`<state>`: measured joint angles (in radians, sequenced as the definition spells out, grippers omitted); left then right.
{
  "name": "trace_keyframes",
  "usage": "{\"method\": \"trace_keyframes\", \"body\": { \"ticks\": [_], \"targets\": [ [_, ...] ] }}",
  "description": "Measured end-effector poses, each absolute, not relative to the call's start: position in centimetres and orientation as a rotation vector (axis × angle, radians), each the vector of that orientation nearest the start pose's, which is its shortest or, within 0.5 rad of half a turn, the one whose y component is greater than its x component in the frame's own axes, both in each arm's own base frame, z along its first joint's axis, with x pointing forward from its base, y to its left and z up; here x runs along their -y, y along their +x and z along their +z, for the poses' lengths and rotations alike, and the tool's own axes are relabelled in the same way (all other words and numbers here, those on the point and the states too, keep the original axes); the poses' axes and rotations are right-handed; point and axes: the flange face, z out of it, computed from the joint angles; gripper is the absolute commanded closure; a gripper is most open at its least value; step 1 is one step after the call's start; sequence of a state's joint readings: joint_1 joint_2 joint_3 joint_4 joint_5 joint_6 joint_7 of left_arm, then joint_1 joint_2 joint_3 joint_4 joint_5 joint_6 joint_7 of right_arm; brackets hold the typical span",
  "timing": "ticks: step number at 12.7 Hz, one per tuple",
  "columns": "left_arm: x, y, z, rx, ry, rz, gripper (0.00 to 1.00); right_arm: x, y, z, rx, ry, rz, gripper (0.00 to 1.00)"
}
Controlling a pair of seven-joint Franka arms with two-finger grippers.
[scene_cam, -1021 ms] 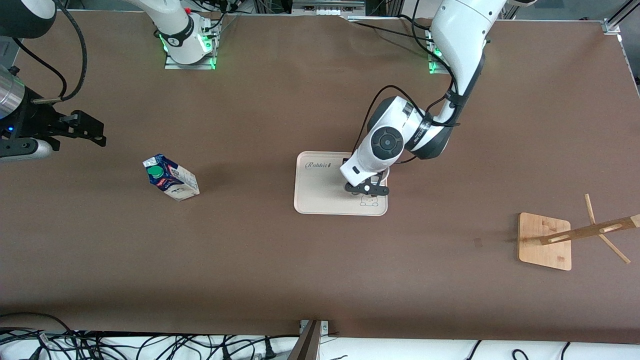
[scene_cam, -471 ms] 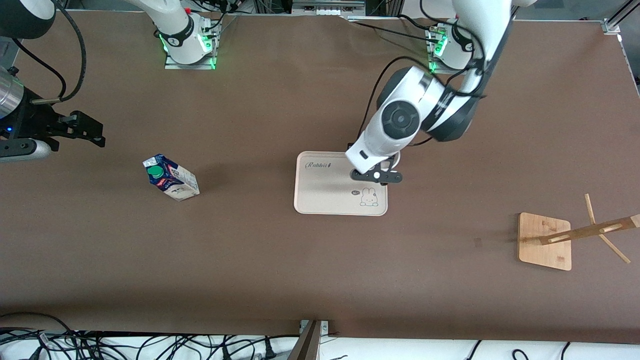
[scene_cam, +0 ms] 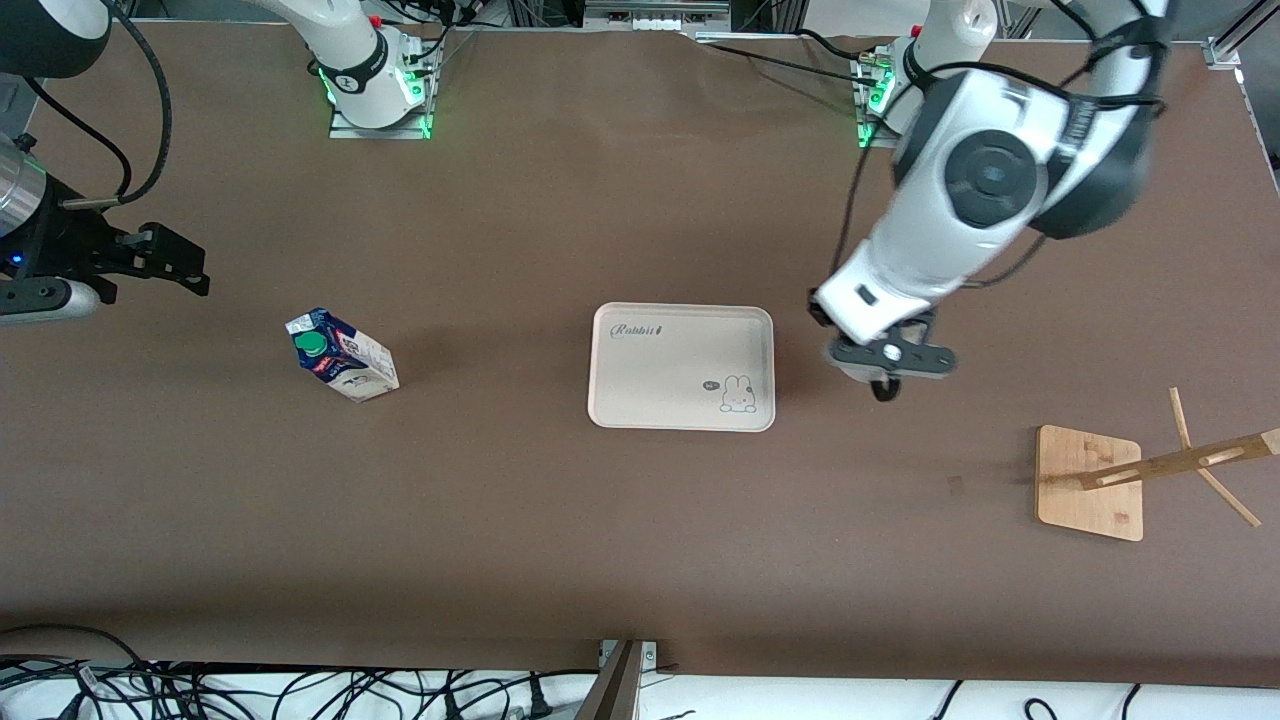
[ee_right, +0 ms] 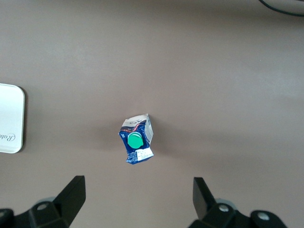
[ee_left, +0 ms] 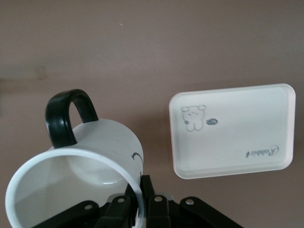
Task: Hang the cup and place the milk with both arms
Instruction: 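Lift the white mug with the left gripper toward the mug tree, then lower the mug handle onto a mug tree peg with the left gripper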
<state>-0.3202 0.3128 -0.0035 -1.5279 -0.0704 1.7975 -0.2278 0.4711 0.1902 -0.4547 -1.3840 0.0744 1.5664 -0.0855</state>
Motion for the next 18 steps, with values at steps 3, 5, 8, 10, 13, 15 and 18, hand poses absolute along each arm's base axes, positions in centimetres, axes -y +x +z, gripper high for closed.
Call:
{"method": "trace_keyframes", "body": {
  "ticks": [3,5,8,10,13,15,18],
  "targets": [
    [12.2,64.6,49.5,0.033,-3.28,0.063,1.0,-4.6,60.6,61.1,0.174,-3.146,-0.018,0.0],
    [9.4,65.5,50.5,0.095,-3.293,0.034,1.0,-4.6,60.6,61.1,0.174,-3.146,-0.018,0.0],
    [6.3,66.4,50.5,0.172,-3.295,0.02,1.0,-4.6,60.6,61.1,0.174,-3.146,-0.018,0.0],
    [3.0,66.9,50.5,0.216,-3.294,-0.004,1.0,-4.6,60.6,61.2,0.174,-3.146,-0.018,0.0],
    [-1.6,68.0,51.7,0.262,-3.306,-0.088,1.0,-4.6,60.6,61.2,0.174,-3.146,-0.018,0.0],
    [-2.5,68.4,52.0,0.267,-3.309,-0.114,1.0,-4.6,60.6,61.2,0.174,-3.146,-0.018,0.0],
    [-2.6,69.4,51.9,0.263,-3.308,-0.162,1.0,-4.6,60.6,61.2,0.174,-3.146,-0.019,0.0]
  ]
}}
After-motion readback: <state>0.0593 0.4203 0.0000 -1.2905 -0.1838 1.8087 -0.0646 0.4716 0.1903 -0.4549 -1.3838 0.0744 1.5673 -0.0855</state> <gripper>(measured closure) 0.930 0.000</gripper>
